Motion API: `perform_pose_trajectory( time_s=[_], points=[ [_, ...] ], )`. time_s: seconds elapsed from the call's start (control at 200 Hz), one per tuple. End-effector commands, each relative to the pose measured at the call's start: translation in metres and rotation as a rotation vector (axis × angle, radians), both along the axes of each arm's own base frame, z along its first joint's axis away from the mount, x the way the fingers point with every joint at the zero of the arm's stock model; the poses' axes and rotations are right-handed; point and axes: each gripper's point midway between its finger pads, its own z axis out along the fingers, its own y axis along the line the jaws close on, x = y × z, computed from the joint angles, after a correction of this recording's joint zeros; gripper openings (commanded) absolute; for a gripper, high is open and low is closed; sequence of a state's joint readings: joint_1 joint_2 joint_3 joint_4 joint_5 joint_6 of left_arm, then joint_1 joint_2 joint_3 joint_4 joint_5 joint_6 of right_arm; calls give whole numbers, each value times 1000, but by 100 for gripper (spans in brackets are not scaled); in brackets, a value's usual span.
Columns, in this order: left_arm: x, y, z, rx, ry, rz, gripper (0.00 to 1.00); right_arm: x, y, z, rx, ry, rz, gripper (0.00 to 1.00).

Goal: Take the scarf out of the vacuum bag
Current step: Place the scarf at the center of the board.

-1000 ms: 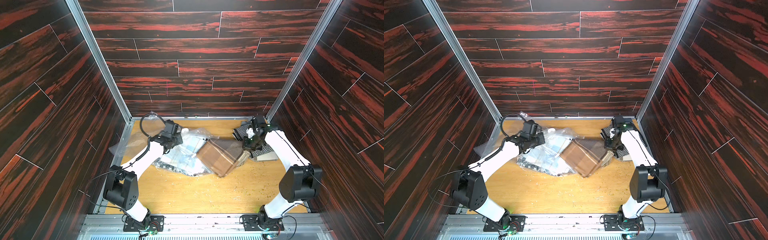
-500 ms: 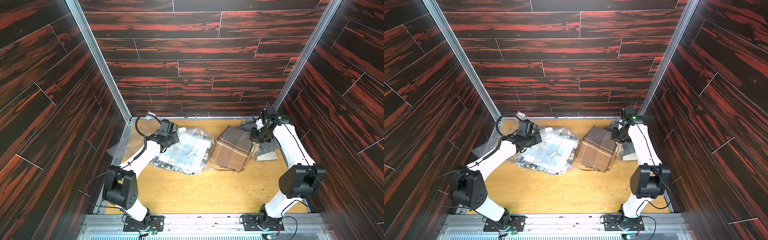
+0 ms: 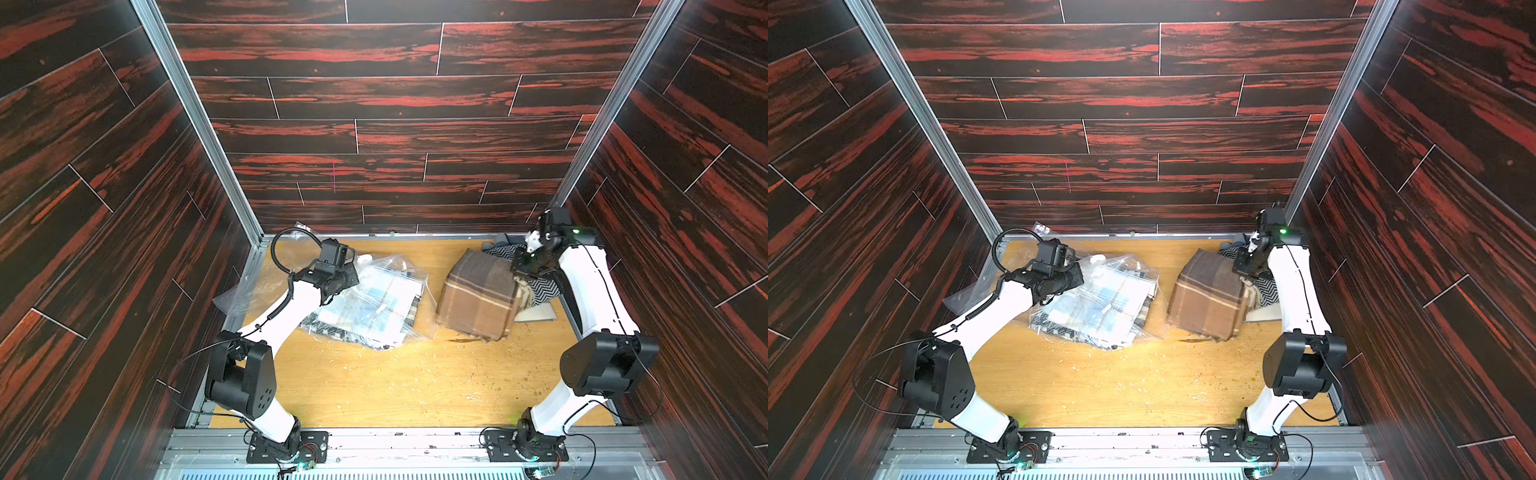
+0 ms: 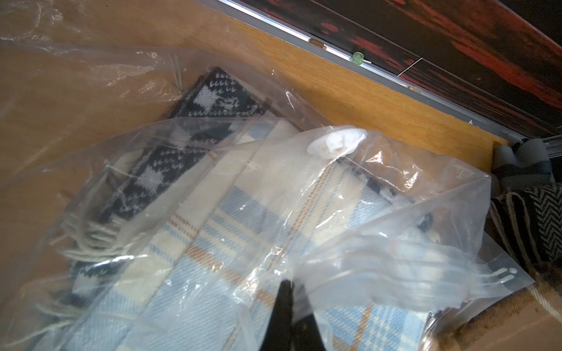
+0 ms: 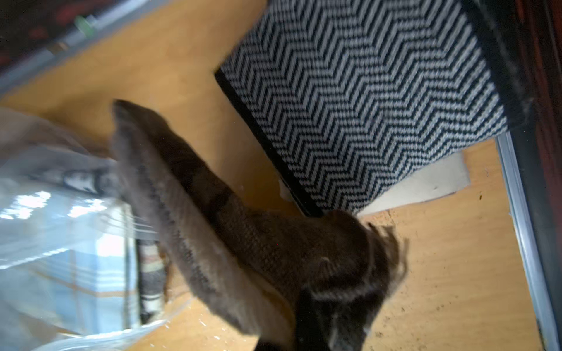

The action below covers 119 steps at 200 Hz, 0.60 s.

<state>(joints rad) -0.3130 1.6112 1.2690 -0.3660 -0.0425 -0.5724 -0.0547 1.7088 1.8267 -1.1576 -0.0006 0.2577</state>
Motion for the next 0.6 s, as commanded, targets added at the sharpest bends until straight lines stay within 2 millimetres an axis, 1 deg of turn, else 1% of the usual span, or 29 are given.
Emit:
perform_pose_trajectory(
  time_s=[0.0, 0.14, 0.281, 0.371, 0.591],
  points=[
    [6, 6, 7, 4, -31, 10, 0, 16, 0, 32, 65, -109, -25, 0],
    [6, 1, 9, -17, -36, -13, 0, 27, -9, 46, 103, -162, -59, 0],
    [4, -6, 15, -44, -56, -42, 0, 36, -19, 46, 149, -197, -97, 0],
    [3, -8, 21, -62, -78, -54, 0, 41, -29, 38, 154, -203, -128, 0],
    [1, -9, 29, -76, -94, -62, 0, 50, -59, 5, 118, -181, -208, 0]
  ],
)
